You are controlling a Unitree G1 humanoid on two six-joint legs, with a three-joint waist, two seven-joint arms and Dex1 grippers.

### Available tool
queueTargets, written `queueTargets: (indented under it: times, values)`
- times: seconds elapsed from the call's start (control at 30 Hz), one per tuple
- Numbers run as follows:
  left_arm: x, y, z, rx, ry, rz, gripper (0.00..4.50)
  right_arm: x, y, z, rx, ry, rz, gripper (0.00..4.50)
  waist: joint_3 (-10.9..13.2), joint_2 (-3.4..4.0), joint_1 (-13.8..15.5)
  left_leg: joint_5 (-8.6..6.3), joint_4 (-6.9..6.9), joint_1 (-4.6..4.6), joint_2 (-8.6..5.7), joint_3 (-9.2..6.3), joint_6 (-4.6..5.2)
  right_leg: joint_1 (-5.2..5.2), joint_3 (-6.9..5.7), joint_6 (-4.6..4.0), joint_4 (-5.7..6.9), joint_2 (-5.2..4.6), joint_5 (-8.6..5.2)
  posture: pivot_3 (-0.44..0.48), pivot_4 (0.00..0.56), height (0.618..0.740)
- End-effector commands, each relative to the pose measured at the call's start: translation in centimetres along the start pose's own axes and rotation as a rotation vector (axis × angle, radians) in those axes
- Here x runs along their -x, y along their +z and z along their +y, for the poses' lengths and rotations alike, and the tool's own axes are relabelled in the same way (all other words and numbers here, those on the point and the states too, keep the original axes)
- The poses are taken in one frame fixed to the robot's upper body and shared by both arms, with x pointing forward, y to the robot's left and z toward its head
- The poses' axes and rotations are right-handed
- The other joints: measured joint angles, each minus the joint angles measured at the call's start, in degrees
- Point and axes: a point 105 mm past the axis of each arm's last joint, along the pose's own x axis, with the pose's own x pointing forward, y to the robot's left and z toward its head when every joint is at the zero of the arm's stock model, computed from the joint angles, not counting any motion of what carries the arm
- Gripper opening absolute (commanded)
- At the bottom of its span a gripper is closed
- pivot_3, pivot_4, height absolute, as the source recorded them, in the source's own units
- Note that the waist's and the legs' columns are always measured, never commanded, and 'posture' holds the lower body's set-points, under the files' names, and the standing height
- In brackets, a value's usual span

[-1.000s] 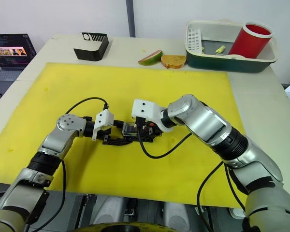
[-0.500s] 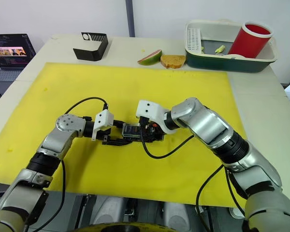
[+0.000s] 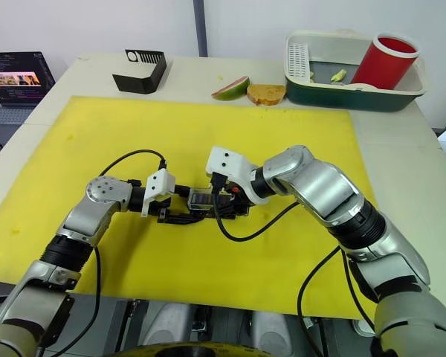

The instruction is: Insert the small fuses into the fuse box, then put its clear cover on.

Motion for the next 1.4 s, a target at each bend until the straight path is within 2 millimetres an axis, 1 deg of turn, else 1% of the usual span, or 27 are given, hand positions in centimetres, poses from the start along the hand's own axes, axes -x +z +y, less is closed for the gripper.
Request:
queueTargets:
  times: [0.03,0.17,0.47,0.77,0.9,1.1,1.17,1.23,1.33,1.4]
  values:
    - [-0.5,-0.3,-0.7,0.005,-0.024,0.008,2.55,0.9,1.0,0.3,0.047,-0.011,-0.029,3.42,0.0,0.00,0.0,0.00,0.00,0.00,0.00,0.00,0.00,0.00,0.00,0.00,0.00,0.00,0.00,0.000,0.150,0.740]
    - [-0.5,-0.3,-0.7,0.005,-0.023,0.005,2.55,1.0,0.9,0.2,0.048,-0.021,-0.023,3.42,0.0,0.00,0.0,0.00,0.00,0.00,0.00,0.00,0.00,0.00,0.00,0.00,0.00,0.00,0.00,0.000,0.150,0.740]
    - [-0.9,-0.3,-0.8,0.007,-0.029,-0.001,2.55,1.4,0.7,-0.8,0.036,-0.067,-0.019,3.42,0.0,0.00,0.1,0.00,0.00,0.00,0.00,0.00,0.00,0.00,0.00,0.00,0.00,-0.01,0.00,0.000,0.150,0.740]
    - [-0.9,-0.2,-0.8,0.008,-0.027,-0.003,2.55,1.4,0.7,-1.0,0.009,-0.066,-0.023,3.42,0.0,0.00,0.1,0.00,0.00,0.00,0.00,0.00,0.00,0.00,0.00,0.00,0.00,-0.01,0.00,0.000,0.150,0.740]
    - [-0.9,-0.3,-0.9,0.011,-0.027,-0.002,2.55,1.6,1.0,-1.1,-0.037,-0.054,-0.038,3.42,0.0,0.00,0.1,0.00,0.00,0.00,0.00,0.00,0.00,0.00,0.00,0.00,0.00,-0.01,0.00,0.000,0.150,0.740]
    - [-0.8,-0.4,-0.9,0.013,-0.024,0.000,2.55,1.7,1.1,-0.6,-0.047,-0.024,-0.037,3.42,0.0,0.00,0.0,0.00,0.00,0.00,0.00,0.00,0.00,0.00,0.00,0.00,-0.01,-0.02,0.00,0.000,0.150,0.740]
    - [-0.8,-0.4,-0.9,0.015,-0.023,0.000,2.55,1.8,1.2,-0.8,-0.063,-0.030,-0.047,3.42,0.0,0.00,0.0,0.00,0.00,0.00,0.00,0.00,0.00,0.00,0.00,0.00,-0.01,-0.02,0.00,0.000,0.150,0.740]
    - [-0.8,-0.4,-0.9,0.015,-0.023,0.000,2.55,2.1,1.6,-1.0,-0.067,-0.039,-0.064,3.42,0.0,0.00,0.0,0.00,0.00,0.00,0.00,0.00,0.00,0.00,0.00,0.00,-0.01,-0.02,0.00,0.000,0.150,0.740]
    - [-0.7,-0.4,-0.9,0.017,-0.023,-0.001,2.55,3.2,3.9,-1.1,-0.021,-0.043,-0.197,3.42,0.0,0.00,0.0,0.00,-0.01,0.00,0.00,0.00,0.00,0.00,0.00,0.00,0.00,-0.02,0.00,0.000,0.150,0.740]
    - [-0.7,-0.4,-0.9,0.019,-0.023,-0.003,2.55,4.0,4.9,-1.1,0.039,-0.069,-0.293,3.42,0.0,0.00,0.0,0.00,-0.01,0.00,0.00,0.00,0.00,0.00,0.00,0.00,0.00,-0.02,0.00,0.000,0.150,0.740]
